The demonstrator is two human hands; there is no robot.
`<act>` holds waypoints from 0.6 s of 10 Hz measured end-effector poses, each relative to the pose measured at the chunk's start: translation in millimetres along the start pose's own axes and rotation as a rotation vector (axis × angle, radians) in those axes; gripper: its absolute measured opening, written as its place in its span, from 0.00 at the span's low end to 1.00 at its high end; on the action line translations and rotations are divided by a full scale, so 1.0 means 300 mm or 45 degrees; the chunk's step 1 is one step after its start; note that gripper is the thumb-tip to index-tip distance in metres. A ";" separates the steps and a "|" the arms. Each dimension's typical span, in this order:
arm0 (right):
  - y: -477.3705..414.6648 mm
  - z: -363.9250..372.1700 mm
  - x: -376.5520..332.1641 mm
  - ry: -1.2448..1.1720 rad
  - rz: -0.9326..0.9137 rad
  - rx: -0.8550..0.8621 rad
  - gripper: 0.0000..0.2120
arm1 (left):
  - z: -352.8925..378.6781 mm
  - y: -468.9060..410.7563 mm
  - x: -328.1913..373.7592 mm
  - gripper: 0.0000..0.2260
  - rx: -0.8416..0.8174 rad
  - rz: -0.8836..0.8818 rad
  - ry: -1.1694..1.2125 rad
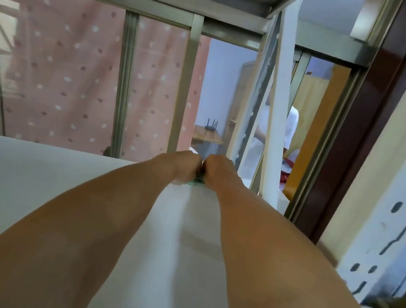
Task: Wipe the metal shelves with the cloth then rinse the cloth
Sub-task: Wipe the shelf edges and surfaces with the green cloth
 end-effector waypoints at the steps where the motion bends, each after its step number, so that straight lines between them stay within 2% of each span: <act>1: 0.034 -0.007 0.007 -0.084 0.068 0.048 0.05 | 0.019 0.018 0.014 0.07 -0.003 -0.062 0.055; 3: 0.081 -0.022 0.018 -0.125 0.078 0.054 0.07 | 0.018 0.073 0.031 0.06 0.035 -0.088 0.153; 4: 0.154 -0.039 0.021 -0.151 0.139 0.053 0.09 | 0.001 0.137 0.057 0.10 0.040 -0.155 0.212; 5: 0.219 -0.054 0.007 -0.088 0.125 0.053 0.12 | 0.007 0.182 0.083 0.10 0.008 -0.147 0.181; 6: 0.326 -0.085 -0.014 -0.013 0.114 0.022 0.10 | -0.068 0.326 0.140 0.07 0.075 -0.045 0.143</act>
Point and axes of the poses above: each hand's wrist, its own y-axis away from the middle knuckle, its own z-axis out of the palm, x = y × z, the point moved 7 cm from there along -y, towards the middle knuckle, and after that the axes turned 15 degrees about -y, right-handed, at the moved point
